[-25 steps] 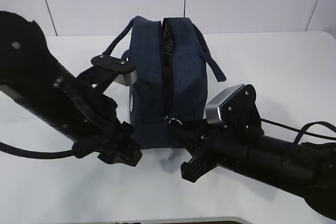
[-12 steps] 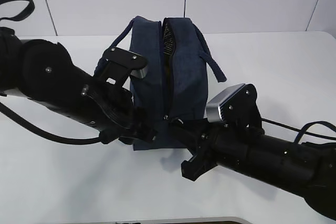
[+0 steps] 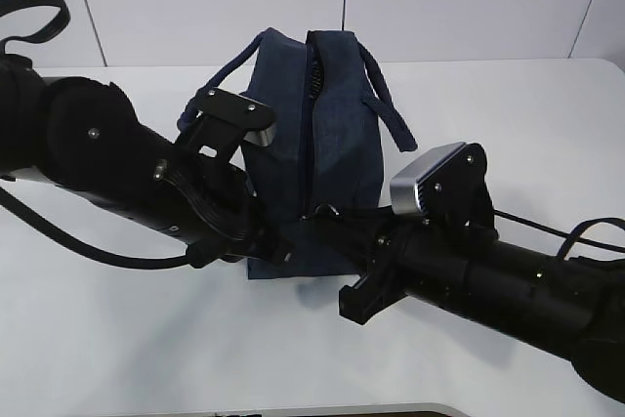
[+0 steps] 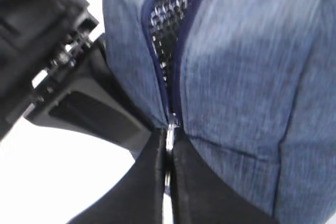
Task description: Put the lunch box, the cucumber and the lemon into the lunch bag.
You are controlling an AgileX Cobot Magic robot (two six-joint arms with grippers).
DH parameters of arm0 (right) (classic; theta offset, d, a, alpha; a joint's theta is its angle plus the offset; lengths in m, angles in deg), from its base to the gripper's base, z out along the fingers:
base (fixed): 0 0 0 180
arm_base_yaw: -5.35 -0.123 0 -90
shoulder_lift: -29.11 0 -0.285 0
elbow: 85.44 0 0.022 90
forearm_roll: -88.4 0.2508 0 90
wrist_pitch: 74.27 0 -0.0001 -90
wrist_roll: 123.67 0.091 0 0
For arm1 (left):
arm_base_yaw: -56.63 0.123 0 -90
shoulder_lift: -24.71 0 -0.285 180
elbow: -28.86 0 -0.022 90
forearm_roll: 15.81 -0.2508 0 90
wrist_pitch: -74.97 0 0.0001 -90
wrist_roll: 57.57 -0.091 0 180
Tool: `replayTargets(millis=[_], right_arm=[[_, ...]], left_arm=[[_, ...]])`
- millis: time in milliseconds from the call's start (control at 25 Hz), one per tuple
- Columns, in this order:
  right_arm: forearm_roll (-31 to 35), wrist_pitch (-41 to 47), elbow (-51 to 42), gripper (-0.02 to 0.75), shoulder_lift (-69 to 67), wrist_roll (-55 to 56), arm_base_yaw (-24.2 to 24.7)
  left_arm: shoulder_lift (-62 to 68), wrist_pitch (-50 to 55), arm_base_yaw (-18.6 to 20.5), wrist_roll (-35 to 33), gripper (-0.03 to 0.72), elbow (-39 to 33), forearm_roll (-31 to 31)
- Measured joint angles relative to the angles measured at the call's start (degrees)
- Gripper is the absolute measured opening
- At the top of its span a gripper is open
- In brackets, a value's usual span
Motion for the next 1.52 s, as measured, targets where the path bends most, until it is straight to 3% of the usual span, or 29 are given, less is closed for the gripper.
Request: replayTargets(millis=[880,1520], right_arm=[[0.1,0.8,0.0,0.006,4.7,0.0,0.0],[-0.3,10.4,5.9,0.006,10.5,0.0,0.0]], left_arm=[[-2.2,1.1,0.0,0.0,0.010,0.0,-1.6],[-2.3,0.9,0.0,0.0,0.010,-1.6,-2.0]])
